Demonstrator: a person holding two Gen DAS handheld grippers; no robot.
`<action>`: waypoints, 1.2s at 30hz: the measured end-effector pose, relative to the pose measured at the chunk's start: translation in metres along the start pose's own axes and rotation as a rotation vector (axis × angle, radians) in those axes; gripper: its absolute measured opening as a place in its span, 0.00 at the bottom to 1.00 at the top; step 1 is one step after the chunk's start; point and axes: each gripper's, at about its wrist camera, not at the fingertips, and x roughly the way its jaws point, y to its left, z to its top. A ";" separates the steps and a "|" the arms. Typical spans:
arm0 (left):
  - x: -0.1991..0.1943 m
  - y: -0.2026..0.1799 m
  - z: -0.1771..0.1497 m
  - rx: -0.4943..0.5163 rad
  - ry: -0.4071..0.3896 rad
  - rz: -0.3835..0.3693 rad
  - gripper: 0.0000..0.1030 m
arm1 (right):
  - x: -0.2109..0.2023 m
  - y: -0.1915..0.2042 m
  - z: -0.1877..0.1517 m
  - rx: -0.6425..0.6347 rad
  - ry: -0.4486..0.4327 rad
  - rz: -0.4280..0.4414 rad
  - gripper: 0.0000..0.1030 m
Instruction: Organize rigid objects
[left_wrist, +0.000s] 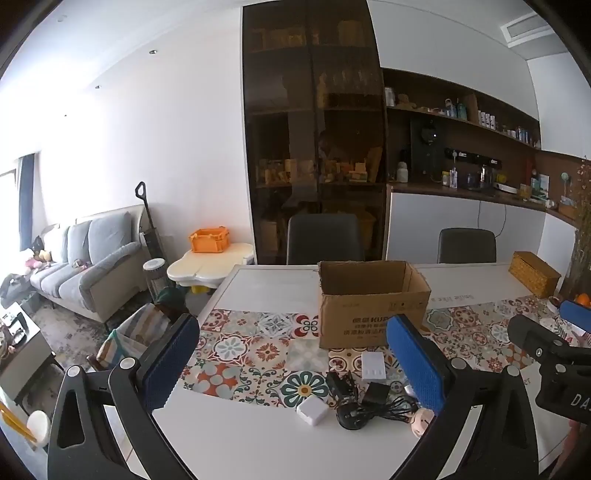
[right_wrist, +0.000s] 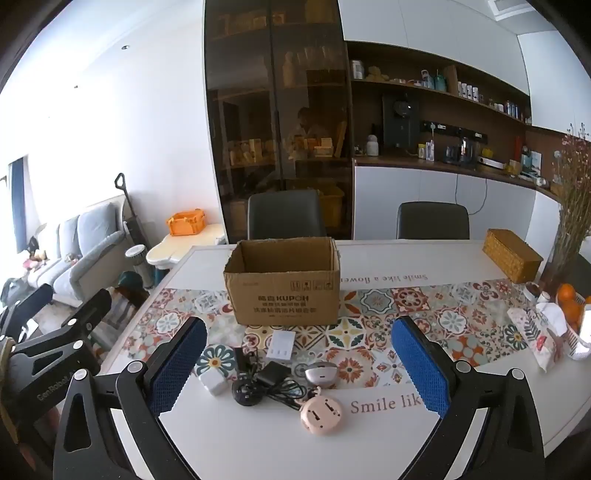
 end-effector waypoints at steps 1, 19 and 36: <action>0.000 0.000 0.000 0.000 0.003 0.001 1.00 | 0.000 0.000 0.000 -0.001 -0.002 0.000 0.98; 0.000 -0.005 -0.001 0.000 -0.035 -0.004 1.00 | -0.001 -0.002 0.002 0.006 0.004 -0.004 0.98; -0.002 -0.006 -0.002 -0.005 -0.033 -0.004 1.00 | -0.002 -0.003 0.000 0.008 0.003 -0.001 0.98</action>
